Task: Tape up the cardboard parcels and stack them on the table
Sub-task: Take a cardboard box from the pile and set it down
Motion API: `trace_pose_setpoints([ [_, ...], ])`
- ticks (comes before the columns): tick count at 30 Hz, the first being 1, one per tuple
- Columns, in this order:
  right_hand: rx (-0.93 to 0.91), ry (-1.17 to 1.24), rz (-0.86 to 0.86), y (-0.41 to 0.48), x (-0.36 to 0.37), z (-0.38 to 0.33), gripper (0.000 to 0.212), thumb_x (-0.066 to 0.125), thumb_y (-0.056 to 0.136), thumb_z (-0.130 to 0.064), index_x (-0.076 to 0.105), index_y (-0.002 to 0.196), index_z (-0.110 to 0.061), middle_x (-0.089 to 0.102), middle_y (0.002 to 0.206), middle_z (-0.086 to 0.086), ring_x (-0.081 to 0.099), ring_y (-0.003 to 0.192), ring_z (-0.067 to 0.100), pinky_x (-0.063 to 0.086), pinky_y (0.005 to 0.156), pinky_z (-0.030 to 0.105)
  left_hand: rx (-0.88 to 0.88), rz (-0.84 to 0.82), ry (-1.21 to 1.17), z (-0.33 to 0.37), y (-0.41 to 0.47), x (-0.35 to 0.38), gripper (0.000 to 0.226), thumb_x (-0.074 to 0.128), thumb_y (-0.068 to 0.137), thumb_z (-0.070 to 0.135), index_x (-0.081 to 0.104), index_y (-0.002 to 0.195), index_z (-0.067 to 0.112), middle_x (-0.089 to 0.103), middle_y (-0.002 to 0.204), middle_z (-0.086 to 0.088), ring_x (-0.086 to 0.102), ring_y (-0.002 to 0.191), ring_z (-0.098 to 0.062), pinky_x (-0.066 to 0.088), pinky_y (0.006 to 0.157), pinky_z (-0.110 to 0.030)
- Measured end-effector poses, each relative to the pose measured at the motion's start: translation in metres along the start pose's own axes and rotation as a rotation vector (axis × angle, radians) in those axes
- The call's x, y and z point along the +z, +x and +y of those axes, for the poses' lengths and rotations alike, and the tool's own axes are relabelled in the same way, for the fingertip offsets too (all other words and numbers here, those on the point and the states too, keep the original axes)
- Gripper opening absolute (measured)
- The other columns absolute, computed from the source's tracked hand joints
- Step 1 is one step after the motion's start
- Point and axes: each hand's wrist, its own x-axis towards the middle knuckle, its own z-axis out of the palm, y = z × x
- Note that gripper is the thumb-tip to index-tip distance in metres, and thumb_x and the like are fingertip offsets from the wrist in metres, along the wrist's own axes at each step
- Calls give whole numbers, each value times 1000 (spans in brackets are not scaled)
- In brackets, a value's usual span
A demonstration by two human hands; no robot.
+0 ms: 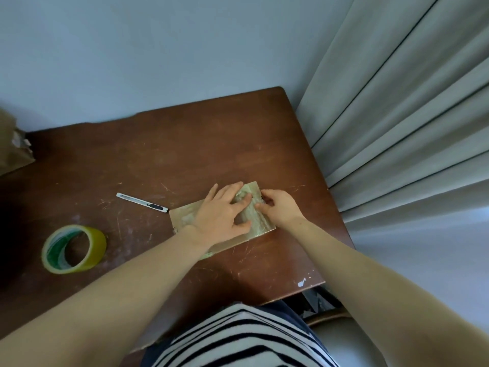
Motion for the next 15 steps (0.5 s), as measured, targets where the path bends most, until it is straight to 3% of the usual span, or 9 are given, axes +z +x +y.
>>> trace_pose_setpoints([
  [4,-9,-17,-31,1,-3,-2,38,58,93,-24,58,128,-10,62,121,9,57,109,24,46,94,36,-14,-133,103,1,-4,6,107,27,71,85,-1,152,23,-15,159,-5,-10,147,-21,-8,115,-53],
  [7,6,-29,-44,1,-3,-3,41,58,93,-26,54,131,-10,59,126,11,55,114,24,44,98,39,-9,-174,161,5,-6,10,125,29,59,92,-16,149,18,-27,155,-9,-21,144,-25,-10,114,-58],
  [12,7,-58,-66,0,-5,-6,38,56,94,-25,58,127,-6,63,120,10,58,111,25,46,95,40,-22,-126,149,13,-6,9,112,50,74,74,-7,151,16,-20,157,-11,-15,146,-23,-9,115,-55],
  [15,0,-16,-67,-1,-7,-8,29,56,93,-23,64,110,0,68,103,15,63,96,30,50,86,45,80,-105,150,16,-11,11,98,47,86,63,-5,151,11,-14,159,-7,-17,144,-14,-18,114,-39],
])
